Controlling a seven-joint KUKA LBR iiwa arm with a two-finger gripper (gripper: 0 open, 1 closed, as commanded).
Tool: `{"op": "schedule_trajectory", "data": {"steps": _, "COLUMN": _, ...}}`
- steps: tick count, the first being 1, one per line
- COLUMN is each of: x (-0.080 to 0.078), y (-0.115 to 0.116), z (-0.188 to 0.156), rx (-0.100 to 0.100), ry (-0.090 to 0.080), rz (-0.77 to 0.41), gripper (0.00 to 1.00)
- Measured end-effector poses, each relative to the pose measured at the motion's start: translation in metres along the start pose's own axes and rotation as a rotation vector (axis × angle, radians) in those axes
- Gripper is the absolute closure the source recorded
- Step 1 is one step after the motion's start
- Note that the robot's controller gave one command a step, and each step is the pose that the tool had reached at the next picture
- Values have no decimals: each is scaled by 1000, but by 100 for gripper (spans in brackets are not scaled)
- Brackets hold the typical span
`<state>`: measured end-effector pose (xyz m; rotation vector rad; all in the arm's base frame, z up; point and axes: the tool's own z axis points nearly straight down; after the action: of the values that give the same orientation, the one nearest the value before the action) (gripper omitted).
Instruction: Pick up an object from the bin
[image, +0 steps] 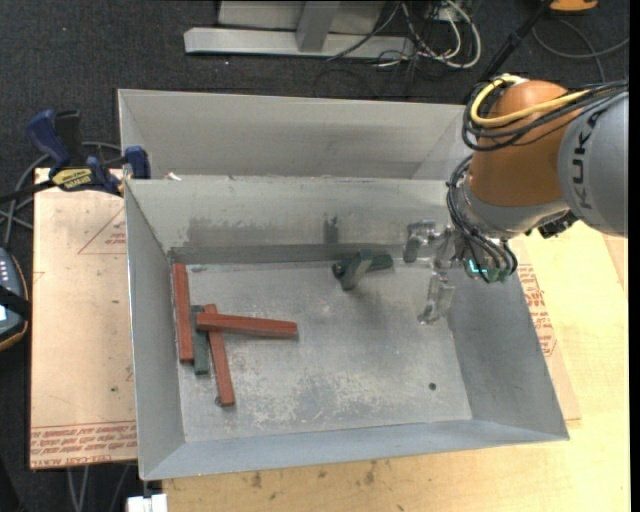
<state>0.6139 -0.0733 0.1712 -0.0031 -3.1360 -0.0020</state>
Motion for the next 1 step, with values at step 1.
{"op": "schedule_trajectory", "data": {"steps": 1, "x": -40, "y": 46, "z": 66, "rx": -2, "ry": -6, "rz": -107, "gripper": 0}}
